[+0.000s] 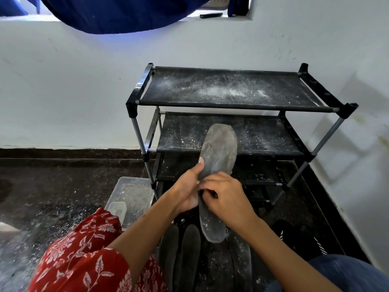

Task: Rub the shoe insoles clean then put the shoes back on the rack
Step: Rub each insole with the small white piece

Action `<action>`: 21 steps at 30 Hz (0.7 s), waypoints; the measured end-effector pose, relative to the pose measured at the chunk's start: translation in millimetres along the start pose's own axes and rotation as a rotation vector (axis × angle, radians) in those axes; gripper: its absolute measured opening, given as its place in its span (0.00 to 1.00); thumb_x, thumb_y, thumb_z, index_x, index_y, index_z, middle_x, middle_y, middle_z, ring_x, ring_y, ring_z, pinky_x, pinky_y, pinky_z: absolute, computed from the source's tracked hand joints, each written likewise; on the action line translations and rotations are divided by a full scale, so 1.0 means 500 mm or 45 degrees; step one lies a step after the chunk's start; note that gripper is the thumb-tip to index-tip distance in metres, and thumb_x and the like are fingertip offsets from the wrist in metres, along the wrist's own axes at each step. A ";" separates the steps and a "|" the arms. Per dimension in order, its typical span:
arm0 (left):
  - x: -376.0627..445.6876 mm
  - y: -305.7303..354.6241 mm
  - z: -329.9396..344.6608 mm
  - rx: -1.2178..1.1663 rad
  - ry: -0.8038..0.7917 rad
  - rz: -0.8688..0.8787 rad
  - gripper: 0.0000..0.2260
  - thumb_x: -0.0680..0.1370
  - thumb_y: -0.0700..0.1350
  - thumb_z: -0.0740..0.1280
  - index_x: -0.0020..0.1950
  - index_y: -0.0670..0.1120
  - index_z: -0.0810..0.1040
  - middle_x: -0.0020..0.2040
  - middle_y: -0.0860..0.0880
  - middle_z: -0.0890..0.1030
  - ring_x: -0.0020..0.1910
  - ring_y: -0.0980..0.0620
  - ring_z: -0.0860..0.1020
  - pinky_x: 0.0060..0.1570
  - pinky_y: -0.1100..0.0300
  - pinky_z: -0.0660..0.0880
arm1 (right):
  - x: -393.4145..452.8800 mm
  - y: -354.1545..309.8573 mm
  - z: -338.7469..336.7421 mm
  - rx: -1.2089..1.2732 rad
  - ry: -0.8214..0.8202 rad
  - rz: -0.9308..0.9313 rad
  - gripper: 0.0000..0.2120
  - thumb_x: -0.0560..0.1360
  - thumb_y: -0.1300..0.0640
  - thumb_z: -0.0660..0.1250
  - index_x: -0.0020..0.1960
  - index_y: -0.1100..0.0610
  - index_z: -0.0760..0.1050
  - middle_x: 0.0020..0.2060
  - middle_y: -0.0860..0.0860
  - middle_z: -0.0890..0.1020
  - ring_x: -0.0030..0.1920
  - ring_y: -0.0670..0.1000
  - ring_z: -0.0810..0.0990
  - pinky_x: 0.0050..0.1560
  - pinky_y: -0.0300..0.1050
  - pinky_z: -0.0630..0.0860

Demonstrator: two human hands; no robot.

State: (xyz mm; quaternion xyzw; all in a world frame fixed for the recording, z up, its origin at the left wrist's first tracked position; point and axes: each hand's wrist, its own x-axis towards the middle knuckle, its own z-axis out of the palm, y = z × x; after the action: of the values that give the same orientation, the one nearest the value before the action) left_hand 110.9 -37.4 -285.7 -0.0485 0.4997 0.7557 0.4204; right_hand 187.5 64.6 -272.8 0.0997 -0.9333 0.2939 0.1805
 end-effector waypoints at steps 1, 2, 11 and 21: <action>0.003 0.000 -0.002 -0.027 0.016 0.006 0.27 0.79 0.59 0.55 0.63 0.38 0.75 0.58 0.39 0.80 0.59 0.44 0.79 0.62 0.53 0.72 | -0.002 -0.004 0.002 0.004 -0.056 -0.013 0.10 0.66 0.62 0.65 0.42 0.54 0.83 0.41 0.46 0.84 0.43 0.48 0.79 0.48 0.46 0.77; 0.004 -0.001 -0.003 -0.049 0.025 0.004 0.28 0.79 0.60 0.56 0.65 0.38 0.73 0.61 0.38 0.78 0.62 0.43 0.77 0.66 0.52 0.70 | -0.004 -0.007 0.002 0.024 -0.112 -0.022 0.10 0.65 0.62 0.65 0.41 0.54 0.84 0.39 0.46 0.84 0.42 0.48 0.79 0.48 0.46 0.77; -0.005 -0.001 -0.001 -0.018 -0.094 0.086 0.18 0.81 0.52 0.56 0.57 0.40 0.78 0.46 0.41 0.83 0.42 0.47 0.83 0.42 0.54 0.80 | 0.012 0.030 -0.034 -0.007 0.345 0.094 0.10 0.69 0.67 0.70 0.48 0.59 0.83 0.43 0.49 0.83 0.46 0.45 0.78 0.51 0.33 0.72; 0.008 -0.005 -0.003 0.014 0.066 0.179 0.16 0.82 0.49 0.58 0.52 0.38 0.78 0.42 0.43 0.84 0.39 0.50 0.83 0.40 0.59 0.80 | 0.006 0.029 -0.021 -0.104 0.040 0.053 0.10 0.65 0.66 0.70 0.43 0.56 0.84 0.39 0.48 0.84 0.41 0.51 0.80 0.44 0.45 0.79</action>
State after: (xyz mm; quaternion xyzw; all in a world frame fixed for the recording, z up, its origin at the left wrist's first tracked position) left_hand 109.6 -35.8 -290.2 -0.0304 0.5167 0.7791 0.3535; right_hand 183.3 82.1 -271.1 0.0680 -0.9435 0.2607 0.1931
